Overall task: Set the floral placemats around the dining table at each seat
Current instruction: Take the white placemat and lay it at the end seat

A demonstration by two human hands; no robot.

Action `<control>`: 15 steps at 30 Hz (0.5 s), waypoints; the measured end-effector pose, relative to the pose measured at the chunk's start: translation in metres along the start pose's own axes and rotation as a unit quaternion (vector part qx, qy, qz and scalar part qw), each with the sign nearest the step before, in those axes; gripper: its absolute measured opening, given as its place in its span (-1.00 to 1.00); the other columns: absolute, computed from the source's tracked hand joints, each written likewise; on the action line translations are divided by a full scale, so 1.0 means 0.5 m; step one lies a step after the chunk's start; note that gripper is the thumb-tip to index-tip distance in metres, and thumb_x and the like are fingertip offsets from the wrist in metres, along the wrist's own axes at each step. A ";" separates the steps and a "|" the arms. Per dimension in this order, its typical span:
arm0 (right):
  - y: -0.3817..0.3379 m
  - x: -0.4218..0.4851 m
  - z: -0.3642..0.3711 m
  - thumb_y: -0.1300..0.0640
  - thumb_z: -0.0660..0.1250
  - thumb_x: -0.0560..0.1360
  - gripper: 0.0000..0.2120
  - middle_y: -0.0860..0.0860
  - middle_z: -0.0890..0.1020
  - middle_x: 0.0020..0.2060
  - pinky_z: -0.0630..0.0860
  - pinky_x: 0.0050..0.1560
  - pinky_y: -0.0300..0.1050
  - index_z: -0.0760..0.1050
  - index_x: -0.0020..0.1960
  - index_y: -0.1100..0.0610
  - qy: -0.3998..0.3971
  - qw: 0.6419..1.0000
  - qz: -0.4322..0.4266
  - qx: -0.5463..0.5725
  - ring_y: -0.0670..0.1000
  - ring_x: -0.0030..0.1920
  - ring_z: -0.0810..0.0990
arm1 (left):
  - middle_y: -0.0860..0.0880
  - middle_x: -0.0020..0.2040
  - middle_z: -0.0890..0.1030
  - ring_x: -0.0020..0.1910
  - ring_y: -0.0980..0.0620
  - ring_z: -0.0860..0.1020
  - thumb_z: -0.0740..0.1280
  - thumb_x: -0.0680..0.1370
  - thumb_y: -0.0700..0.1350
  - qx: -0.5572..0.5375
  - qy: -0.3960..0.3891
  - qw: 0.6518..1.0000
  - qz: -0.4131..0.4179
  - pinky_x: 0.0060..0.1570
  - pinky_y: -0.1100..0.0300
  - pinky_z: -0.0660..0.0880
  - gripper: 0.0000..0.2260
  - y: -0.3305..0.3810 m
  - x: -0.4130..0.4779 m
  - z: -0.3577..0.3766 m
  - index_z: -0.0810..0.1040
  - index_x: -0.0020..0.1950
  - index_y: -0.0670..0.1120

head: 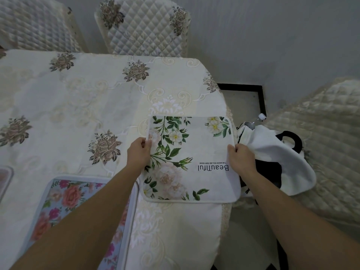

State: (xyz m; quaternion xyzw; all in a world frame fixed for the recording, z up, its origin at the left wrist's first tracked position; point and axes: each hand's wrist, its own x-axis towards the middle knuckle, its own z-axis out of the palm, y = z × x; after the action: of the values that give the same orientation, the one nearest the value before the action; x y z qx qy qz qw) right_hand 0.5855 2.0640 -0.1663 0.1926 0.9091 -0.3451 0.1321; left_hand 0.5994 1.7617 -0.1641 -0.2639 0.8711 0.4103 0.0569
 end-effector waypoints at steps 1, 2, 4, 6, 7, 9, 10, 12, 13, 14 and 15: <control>0.001 0.000 0.001 0.06 0.13 0.63 -0.62 0.01 0.38 -0.40 0.21 -0.36 -0.07 0.23 -0.35 0.10 0.003 1.000 -0.003 -0.003 0.10 -0.30 0.39 | -0.04 -0.14 0.55 -0.12 -0.04 0.49 0.23 0.64 -0.02 0.002 -0.001 1.000 0.001 -0.10 0.15 0.34 -0.77 0.002 0.001 -0.004 0.55 0.04 -0.17; 0.001 -0.001 0.002 0.06 0.14 0.63 -0.62 0.01 0.38 -0.40 0.24 -0.31 -0.07 0.22 -0.35 0.10 0.005 1.000 -0.004 -0.007 0.12 -0.28 0.39 | -0.03 -0.16 0.54 -0.13 -0.03 0.49 0.24 0.64 -0.03 0.006 0.000 1.000 0.003 -0.10 0.16 0.33 -0.78 0.004 0.001 -0.008 0.55 0.03 -0.17; -0.001 0.000 0.005 0.04 0.14 0.63 -0.61 0.00 0.38 -0.40 0.28 -0.22 -0.07 0.23 -0.35 0.09 0.004 1.000 -0.004 -0.017 0.14 -0.24 0.42 | -0.02 -0.16 0.54 -0.13 -0.02 0.48 0.25 0.63 -0.05 0.022 0.005 1.000 0.010 -0.09 0.17 0.32 -0.82 0.006 0.003 -0.016 0.55 0.01 -0.14; -0.004 0.001 0.007 0.03 0.14 0.63 -0.61 0.01 0.39 -0.40 0.31 -0.20 -0.08 0.24 -0.36 0.08 -0.001 1.000 -0.003 -0.024 0.15 -0.23 0.44 | -0.04 -0.14 0.55 -0.11 -0.03 0.48 0.25 0.63 -0.06 0.037 0.007 0.999 0.016 -0.08 0.17 0.32 -0.83 0.005 0.006 -0.021 0.55 0.01 -0.13; -0.004 0.002 0.007 0.02 0.14 0.63 -0.62 0.02 0.40 -0.39 0.32 -0.20 -0.08 0.26 -0.35 0.10 -0.004 1.000 0.000 -0.025 0.15 -0.22 0.45 | -0.05 -0.14 0.55 -0.11 -0.04 0.49 0.25 0.63 -0.06 0.040 0.008 0.999 0.014 -0.08 0.17 0.32 -0.82 0.005 0.007 -0.021 0.56 0.02 -0.14; -0.005 0.003 0.008 0.02 0.14 0.63 -0.64 0.07 0.45 -0.34 0.33 -0.19 -0.07 0.31 -0.31 0.14 -0.008 1.000 0.005 -0.025 0.16 -0.21 0.46 | -0.05 -0.17 0.56 -0.12 -0.07 0.51 0.24 0.63 -0.06 0.048 0.011 0.999 0.014 -0.11 0.18 0.32 -0.79 0.004 0.007 -0.018 0.57 0.00 -0.17; -0.006 0.003 0.008 0.02 0.14 0.63 -0.65 0.07 0.46 -0.33 0.33 -0.19 -0.07 0.32 -0.29 0.14 -0.009 1.000 0.007 -0.025 0.16 -0.20 0.47 | -0.05 -0.17 0.56 -0.12 -0.07 0.52 0.23 0.63 -0.05 0.052 0.015 0.998 0.015 -0.12 0.18 0.32 -0.78 0.002 0.007 -0.016 0.58 0.00 -0.18; -0.007 0.002 0.006 0.02 0.14 0.63 -0.65 0.05 0.45 -0.34 0.33 -0.19 -0.07 0.32 -0.29 0.14 -0.011 1.000 0.008 -0.023 0.16 -0.20 0.47 | -0.04 -0.15 0.57 -0.12 -0.05 0.53 0.23 0.63 -0.05 0.061 0.025 0.998 0.022 -0.12 0.18 0.33 -0.78 0.000 0.005 -0.013 0.57 0.04 -0.18; -0.007 0.001 0.006 0.02 0.15 0.62 -0.67 0.06 0.45 -0.33 0.33 -0.19 -0.06 0.32 -0.27 0.14 -0.010 1.000 0.008 -0.020 0.16 -0.19 0.47 | -0.04 -0.12 0.57 -0.10 -0.04 0.52 0.24 0.63 -0.06 0.067 0.028 0.997 0.028 -0.10 0.18 0.34 -0.78 -0.002 0.004 -0.013 0.56 0.08 -0.19; -0.006 0.000 0.005 0.01 0.16 0.61 -0.69 0.07 0.48 -0.29 0.35 -0.19 -0.05 0.34 -0.24 0.15 -0.006 1.000 0.008 -0.014 0.17 -0.17 0.49 | -0.06 -0.07 0.58 -0.07 -0.05 0.52 0.26 0.62 -0.08 0.075 0.030 0.996 0.037 -0.08 0.16 0.36 -0.79 -0.005 0.003 -0.013 0.54 0.14 -0.19; -0.005 -0.001 0.005 0.01 0.18 0.60 -0.73 0.09 0.51 -0.24 0.38 -0.17 -0.04 0.37 -0.18 0.17 0.000 1.000 0.010 -0.007 0.18 -0.14 0.50 | -0.11 -0.01 0.58 -0.03 -0.08 0.52 0.29 0.60 -0.10 0.088 0.030 0.994 0.050 -0.05 0.13 0.39 -0.77 -0.010 0.003 -0.013 0.52 0.20 -0.20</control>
State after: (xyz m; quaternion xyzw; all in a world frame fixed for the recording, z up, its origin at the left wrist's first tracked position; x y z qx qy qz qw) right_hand 0.5852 2.0602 -0.1663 0.2006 0.9095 -0.3373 0.1373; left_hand 0.6015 1.7536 -0.1638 -0.2263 0.9171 0.3265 0.0334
